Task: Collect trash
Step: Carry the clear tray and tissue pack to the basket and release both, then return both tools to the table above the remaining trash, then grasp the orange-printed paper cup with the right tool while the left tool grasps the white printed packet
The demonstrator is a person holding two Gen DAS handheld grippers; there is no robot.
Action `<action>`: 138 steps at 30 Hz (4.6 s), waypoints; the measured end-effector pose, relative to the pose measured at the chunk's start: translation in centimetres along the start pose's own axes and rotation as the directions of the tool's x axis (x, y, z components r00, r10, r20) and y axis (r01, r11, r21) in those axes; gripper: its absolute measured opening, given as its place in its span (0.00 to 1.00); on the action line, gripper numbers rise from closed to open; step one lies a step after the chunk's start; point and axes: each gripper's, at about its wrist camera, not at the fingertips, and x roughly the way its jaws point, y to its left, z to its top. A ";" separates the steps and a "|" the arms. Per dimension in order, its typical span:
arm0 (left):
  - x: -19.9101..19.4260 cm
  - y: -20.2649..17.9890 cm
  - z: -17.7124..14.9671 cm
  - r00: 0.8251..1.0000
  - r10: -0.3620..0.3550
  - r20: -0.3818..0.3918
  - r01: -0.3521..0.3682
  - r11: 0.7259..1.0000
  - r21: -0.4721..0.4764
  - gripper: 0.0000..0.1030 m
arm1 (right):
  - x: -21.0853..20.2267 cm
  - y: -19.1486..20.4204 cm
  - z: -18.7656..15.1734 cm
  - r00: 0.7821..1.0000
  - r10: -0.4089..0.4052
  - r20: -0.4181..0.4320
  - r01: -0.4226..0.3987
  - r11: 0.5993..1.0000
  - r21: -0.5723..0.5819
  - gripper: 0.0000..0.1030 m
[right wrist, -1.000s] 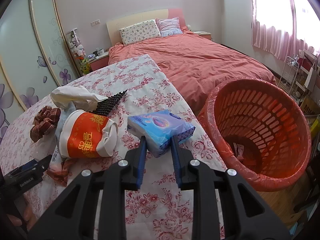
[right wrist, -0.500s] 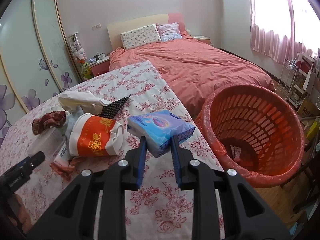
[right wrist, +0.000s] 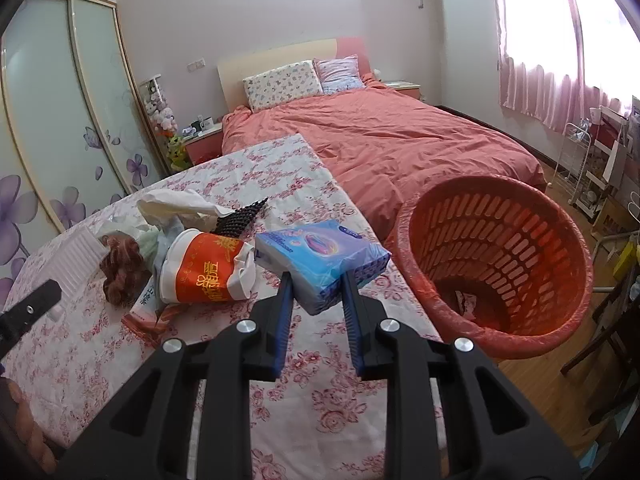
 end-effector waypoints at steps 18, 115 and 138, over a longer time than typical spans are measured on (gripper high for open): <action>2.0 -8.6 0.0 0.983 -0.183 -0.007 0.183 0.978 0.095 0.66 | -2.8 -6.1 0.2 0.995 -0.080 0.058 0.074 0.994 0.086 0.24; 3.6 3.1 -0.6 0.982 0.185 -0.038 -0.184 0.983 0.026 0.72 | 3.7 5.3 -0.5 0.999 -0.008 -0.046 0.003 0.995 -0.102 0.49; 2.7 7.9 -1.5 0.982 0.174 -0.076 -0.178 0.983 -0.053 0.72 | 6.9 12.6 -1.8 0.995 -0.049 -0.084 0.030 0.976 -0.216 0.61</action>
